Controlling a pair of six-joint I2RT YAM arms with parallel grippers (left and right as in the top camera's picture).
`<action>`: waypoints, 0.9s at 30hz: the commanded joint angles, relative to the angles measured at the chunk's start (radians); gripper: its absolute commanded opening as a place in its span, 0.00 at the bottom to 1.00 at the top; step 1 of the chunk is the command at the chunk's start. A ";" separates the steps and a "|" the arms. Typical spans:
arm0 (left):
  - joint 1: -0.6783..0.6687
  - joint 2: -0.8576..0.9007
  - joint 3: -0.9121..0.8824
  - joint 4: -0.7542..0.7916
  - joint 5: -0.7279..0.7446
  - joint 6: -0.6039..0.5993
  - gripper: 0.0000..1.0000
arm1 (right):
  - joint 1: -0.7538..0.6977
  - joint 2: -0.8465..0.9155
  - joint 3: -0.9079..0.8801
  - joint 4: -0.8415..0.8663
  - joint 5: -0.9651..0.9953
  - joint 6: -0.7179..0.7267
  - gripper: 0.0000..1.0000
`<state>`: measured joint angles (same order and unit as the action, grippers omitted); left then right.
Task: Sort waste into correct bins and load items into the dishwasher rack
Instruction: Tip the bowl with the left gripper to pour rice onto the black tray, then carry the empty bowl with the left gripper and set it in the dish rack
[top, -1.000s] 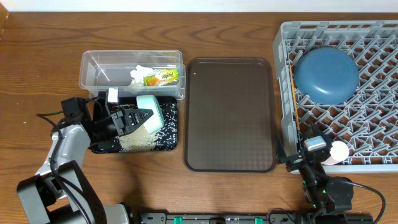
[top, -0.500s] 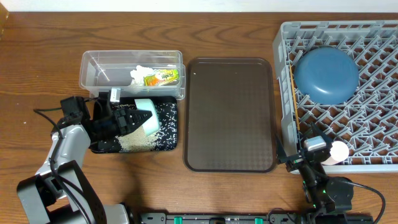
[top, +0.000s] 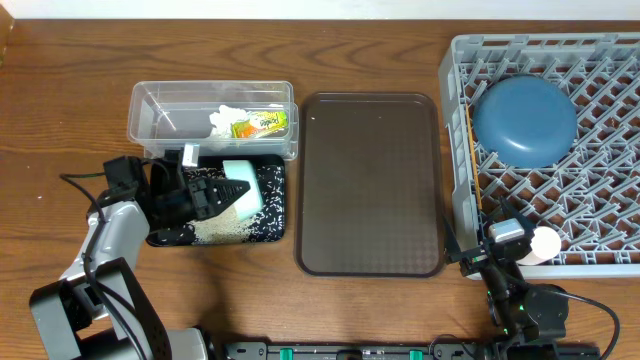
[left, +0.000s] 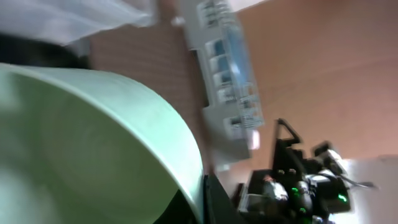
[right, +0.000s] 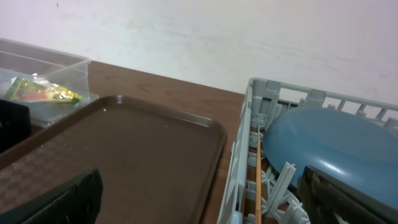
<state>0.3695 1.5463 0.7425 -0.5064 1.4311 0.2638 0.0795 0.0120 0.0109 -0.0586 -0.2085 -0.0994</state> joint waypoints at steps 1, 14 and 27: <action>-0.009 -0.009 0.003 0.013 0.023 0.028 0.06 | -0.012 -0.006 -0.003 -0.001 -0.001 -0.010 0.99; -0.151 -0.027 0.101 0.401 0.036 -0.539 0.06 | -0.012 -0.006 -0.003 -0.001 -0.001 -0.010 0.99; -0.715 0.073 0.200 1.198 -0.410 -1.175 0.07 | -0.012 -0.006 -0.003 -0.001 -0.001 -0.010 0.99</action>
<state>-0.2817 1.5700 0.8963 0.6624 1.1591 -0.7704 0.0795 0.0120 0.0109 -0.0586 -0.2085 -0.0994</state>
